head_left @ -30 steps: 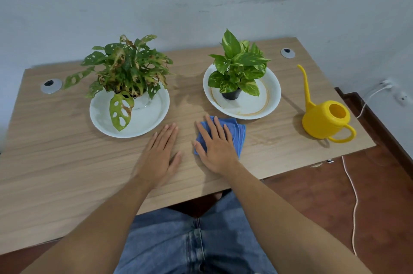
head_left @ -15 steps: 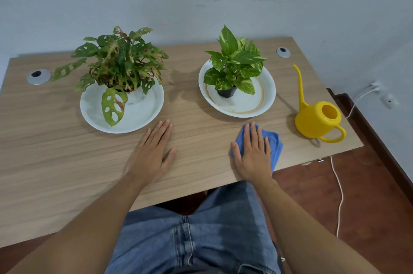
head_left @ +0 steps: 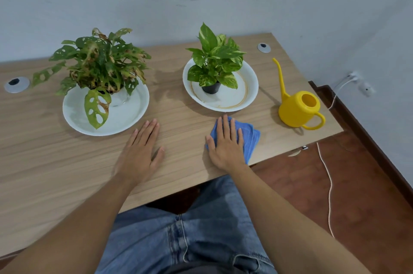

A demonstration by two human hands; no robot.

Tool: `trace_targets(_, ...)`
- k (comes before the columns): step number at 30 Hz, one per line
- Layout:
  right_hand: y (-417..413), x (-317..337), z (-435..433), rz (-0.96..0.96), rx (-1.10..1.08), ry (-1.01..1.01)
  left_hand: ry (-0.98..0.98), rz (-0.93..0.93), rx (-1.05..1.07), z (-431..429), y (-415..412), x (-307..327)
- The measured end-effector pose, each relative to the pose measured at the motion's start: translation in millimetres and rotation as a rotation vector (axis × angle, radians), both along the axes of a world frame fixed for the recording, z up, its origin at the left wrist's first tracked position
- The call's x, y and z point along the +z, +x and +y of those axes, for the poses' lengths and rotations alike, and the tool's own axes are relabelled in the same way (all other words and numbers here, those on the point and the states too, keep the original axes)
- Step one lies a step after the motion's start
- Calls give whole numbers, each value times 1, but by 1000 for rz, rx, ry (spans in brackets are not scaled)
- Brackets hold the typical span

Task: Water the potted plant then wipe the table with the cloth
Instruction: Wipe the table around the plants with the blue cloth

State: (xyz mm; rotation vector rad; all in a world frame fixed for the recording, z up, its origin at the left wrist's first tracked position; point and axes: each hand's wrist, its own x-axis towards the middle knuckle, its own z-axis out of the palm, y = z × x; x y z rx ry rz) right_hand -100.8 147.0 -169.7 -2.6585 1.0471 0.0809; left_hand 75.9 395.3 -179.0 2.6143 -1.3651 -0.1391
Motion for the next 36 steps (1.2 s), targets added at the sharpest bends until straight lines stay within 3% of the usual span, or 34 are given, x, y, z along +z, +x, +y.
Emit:
trace_targets(4,-26,1,-5,-114,185,-14,-5,4,-5,-1,1,-1)
trace_targets(7,-21,5,7,-173,-103,-99,-9,-2,-10,-2,1,-1)
trace_targets(10,7,6,23,-160,-400,83,-13,-10,-11,-4,1,-2)
trace_targets(15,21,-7,5,-195,-529,71,-20,-2,-6,-5,-1,0)
trace_targets(18,17,-16,-12,-153,-469,-88,-26,2,2,-4,-2,2)
trace_targets(24,14,-14,-12,-89,-278,-183,-48,4,7,-4,-1,1)
trace_targets(36,46,-9,48,-117,308,-178,-168,40,28,4,-1,-8)
